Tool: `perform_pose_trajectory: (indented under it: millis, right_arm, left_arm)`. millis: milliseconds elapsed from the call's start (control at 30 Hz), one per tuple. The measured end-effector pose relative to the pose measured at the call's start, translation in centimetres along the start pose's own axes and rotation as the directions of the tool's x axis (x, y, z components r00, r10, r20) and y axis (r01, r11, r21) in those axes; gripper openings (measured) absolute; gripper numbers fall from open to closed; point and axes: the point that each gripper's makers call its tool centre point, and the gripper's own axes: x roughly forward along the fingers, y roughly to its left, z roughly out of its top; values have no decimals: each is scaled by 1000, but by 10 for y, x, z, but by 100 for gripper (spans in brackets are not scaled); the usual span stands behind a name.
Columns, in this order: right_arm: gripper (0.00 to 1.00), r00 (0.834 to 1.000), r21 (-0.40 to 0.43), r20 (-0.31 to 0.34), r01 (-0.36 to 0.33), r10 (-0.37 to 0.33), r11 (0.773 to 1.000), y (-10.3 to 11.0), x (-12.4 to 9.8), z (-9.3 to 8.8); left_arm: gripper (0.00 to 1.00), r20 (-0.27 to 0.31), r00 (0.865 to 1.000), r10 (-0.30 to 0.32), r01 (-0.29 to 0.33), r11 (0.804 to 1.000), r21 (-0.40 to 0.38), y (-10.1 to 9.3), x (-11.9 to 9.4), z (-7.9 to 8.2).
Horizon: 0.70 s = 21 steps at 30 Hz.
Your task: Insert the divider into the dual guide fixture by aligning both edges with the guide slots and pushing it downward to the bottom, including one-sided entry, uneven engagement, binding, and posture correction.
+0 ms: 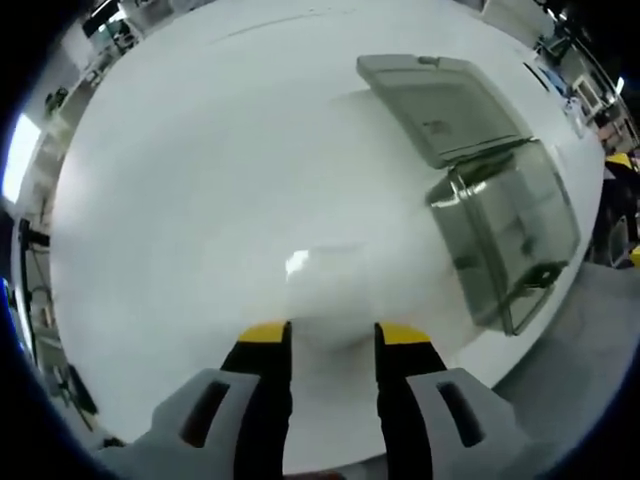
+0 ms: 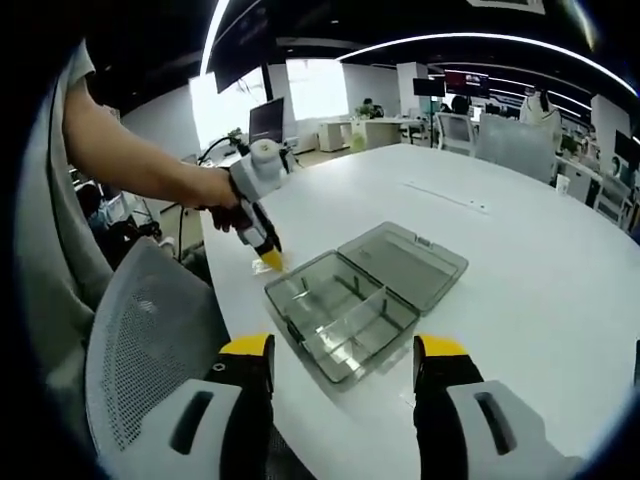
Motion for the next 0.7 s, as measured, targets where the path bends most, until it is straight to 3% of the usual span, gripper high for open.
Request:
perform_pose_trajectory:
  millis: [333, 700]
  right_arm:
    - [53, 1000, -2, 2, -1, 1, 1000, 1, 0, 2]
    - [54, 1000, 1, 4, -17, 17, 1000, 3, 1, 7]
  left_arm:
    - [30, 30, 999, -30, 30, 1000, -5, 1, -7, 1]
    - [30, 104, 988, -116, 117, 993, -8, -12, -24, 14]
